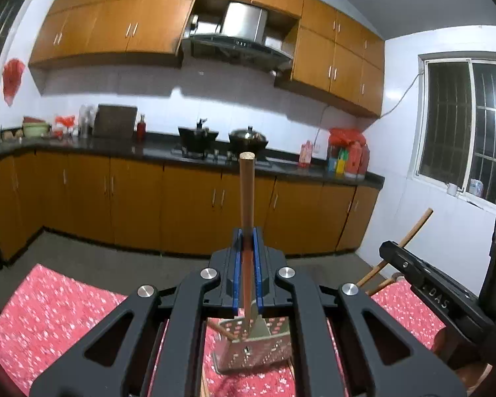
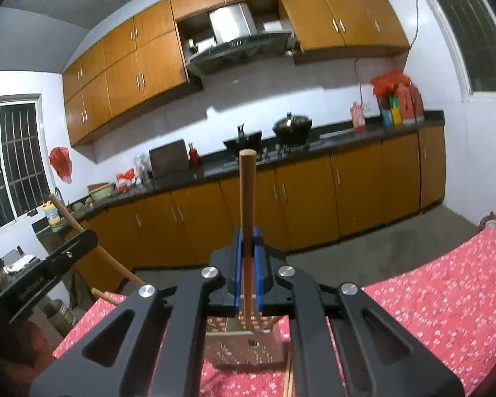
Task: Organize utensils
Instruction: 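Lower the chopsticks into the holder and open both tools, then grasp a third chopstick with the right tool while the left tool grasps one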
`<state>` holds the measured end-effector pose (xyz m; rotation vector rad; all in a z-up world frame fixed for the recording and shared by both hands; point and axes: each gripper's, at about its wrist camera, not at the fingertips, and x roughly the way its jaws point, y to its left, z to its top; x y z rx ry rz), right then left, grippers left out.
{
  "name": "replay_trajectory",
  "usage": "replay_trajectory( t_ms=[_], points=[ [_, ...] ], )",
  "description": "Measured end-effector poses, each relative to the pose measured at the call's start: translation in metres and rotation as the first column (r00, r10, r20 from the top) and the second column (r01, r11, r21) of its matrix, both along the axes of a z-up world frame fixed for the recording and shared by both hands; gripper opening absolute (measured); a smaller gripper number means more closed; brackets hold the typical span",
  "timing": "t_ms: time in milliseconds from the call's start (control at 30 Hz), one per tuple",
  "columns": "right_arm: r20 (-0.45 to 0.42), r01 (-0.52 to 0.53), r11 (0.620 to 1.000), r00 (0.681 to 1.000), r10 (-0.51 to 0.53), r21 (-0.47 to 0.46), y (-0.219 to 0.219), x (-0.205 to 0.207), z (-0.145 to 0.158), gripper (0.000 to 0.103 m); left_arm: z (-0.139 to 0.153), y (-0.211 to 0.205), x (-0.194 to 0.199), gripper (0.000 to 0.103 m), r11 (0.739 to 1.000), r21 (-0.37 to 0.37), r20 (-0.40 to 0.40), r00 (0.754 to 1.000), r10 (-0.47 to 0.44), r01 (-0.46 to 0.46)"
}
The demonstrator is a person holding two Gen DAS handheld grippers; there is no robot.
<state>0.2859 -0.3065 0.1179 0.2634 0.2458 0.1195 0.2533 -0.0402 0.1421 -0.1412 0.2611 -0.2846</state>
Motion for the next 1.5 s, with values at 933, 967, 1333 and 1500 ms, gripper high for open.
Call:
replay_trajectory(
  t_ms=[933,967,1333,1500],
  points=[
    [-0.157,0.09,0.996,0.983,-0.093,-0.026,-0.04,-0.08,-0.065,0.023,-0.023,0.059,-0.068,0.029,0.996,-0.07,-0.052,0.998,0.047,-0.051],
    [-0.223,0.087,0.996,0.971,-0.091,-0.026,-0.042,-0.076,-0.082,0.023,-0.036,0.06,-0.068,0.029,0.997,-0.048,-0.09,0.995,0.05,-0.055],
    [-0.575,-0.068,0.997,0.815,0.073,0.03,-0.003,-0.059,-0.208,0.02,-0.161,0.061,-0.059,0.029,0.999,0.047,-0.451,0.892,0.022,-0.001],
    [-0.594,-0.065,0.996,0.805,0.013,-0.067,0.009,-0.058,-0.22,0.009,-0.185,0.052,-0.067,0.029,0.998,0.05,-0.496,0.868,-0.011,0.041]
  ],
)
